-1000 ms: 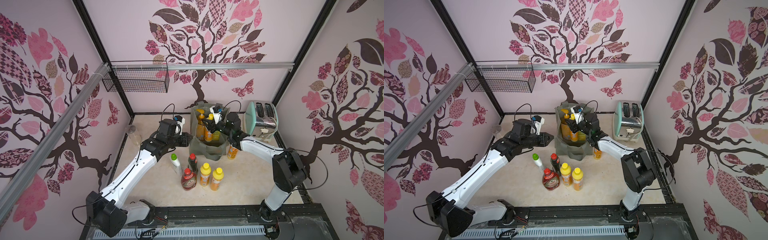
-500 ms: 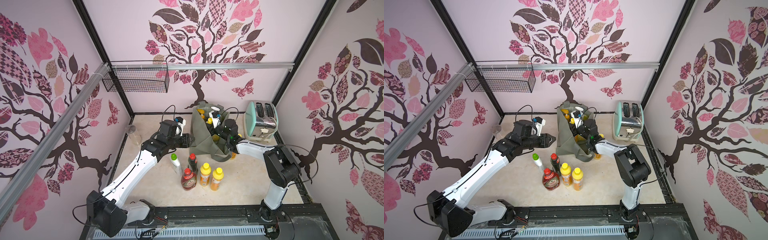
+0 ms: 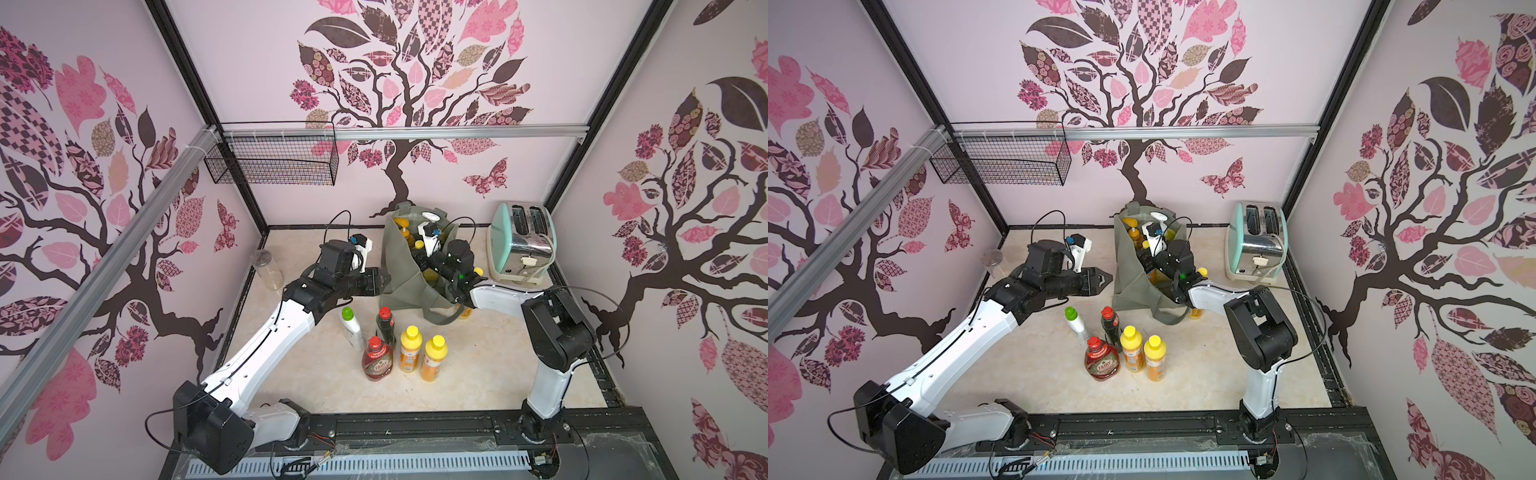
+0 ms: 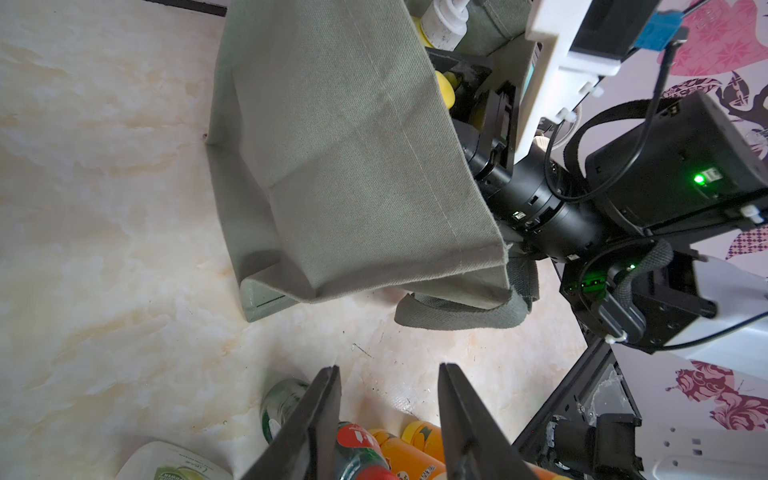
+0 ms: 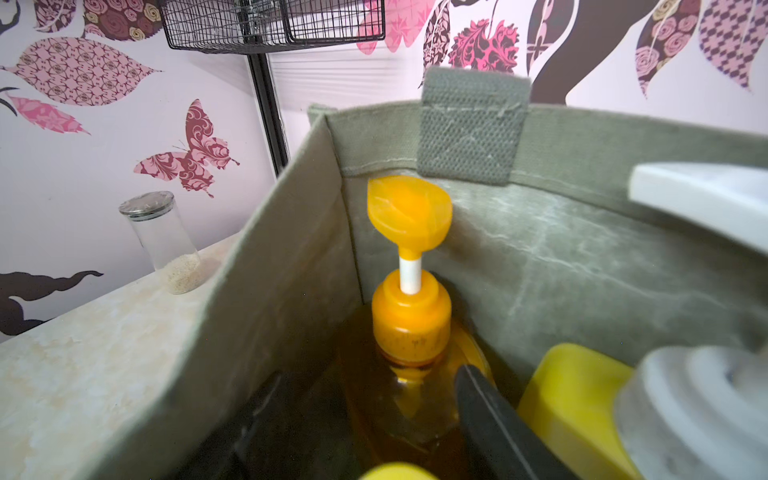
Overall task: Pack dish soap into the shopping bag
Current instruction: Place the bottle of dish soap in the shopping bag, then adjust the shopping bag at the center of the board.
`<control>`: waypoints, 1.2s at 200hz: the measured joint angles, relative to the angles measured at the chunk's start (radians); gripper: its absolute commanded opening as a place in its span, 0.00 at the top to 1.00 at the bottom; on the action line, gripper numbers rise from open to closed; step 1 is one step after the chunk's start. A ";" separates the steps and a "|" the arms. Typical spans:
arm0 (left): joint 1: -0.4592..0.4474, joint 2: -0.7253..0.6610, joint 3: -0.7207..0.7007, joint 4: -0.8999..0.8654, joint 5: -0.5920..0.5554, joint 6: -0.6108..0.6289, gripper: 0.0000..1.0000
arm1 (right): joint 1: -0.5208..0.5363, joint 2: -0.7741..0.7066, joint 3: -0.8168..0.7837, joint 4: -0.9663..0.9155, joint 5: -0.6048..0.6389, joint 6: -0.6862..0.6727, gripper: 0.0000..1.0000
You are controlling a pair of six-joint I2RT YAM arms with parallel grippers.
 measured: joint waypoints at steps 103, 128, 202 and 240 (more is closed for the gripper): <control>0.000 -0.018 0.069 -0.066 -0.005 -0.001 0.45 | -0.008 -0.315 0.232 -0.459 0.100 0.014 0.00; -0.002 -0.015 0.111 -0.093 -0.012 0.000 0.43 | -0.008 -0.427 0.333 -0.673 0.163 0.051 0.00; -0.050 0.051 0.268 -0.256 -0.144 0.022 0.23 | -0.008 -0.832 0.218 -1.242 0.357 0.116 0.16; -0.050 0.145 0.315 -0.319 -0.200 0.046 0.23 | -0.008 -0.822 0.282 -1.400 0.339 0.120 0.24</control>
